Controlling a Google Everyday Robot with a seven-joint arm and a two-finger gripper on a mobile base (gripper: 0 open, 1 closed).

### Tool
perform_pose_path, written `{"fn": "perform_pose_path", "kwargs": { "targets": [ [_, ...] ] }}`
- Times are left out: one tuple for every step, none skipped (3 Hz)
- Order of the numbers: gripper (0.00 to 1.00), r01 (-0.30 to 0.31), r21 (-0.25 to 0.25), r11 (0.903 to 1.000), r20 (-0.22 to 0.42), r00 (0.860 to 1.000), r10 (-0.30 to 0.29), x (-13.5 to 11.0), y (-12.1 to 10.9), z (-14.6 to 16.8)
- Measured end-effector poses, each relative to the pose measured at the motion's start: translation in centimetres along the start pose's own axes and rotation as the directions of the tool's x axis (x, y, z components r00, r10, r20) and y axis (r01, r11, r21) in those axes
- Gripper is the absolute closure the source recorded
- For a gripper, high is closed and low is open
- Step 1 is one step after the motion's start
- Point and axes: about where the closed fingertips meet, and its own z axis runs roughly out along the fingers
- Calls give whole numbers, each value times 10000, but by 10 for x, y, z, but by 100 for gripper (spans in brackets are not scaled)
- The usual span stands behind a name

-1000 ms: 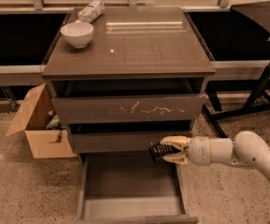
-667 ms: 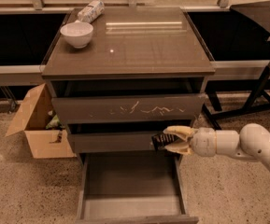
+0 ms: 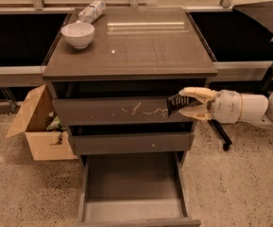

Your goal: Pick rxbar chocolate from bottom drawer and place on counter

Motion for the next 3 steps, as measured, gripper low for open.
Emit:
{"fn": "perform_pose_path", "kwargs": {
  "targets": [
    [100,19,19,10000,0,10000,-19,1,-1,0],
    [100,455,451,9979,2,9990,-455,17,-33,4],
    [100,1113,751,9909,140,9935,-1126,33,-78,8]
  ]
}}
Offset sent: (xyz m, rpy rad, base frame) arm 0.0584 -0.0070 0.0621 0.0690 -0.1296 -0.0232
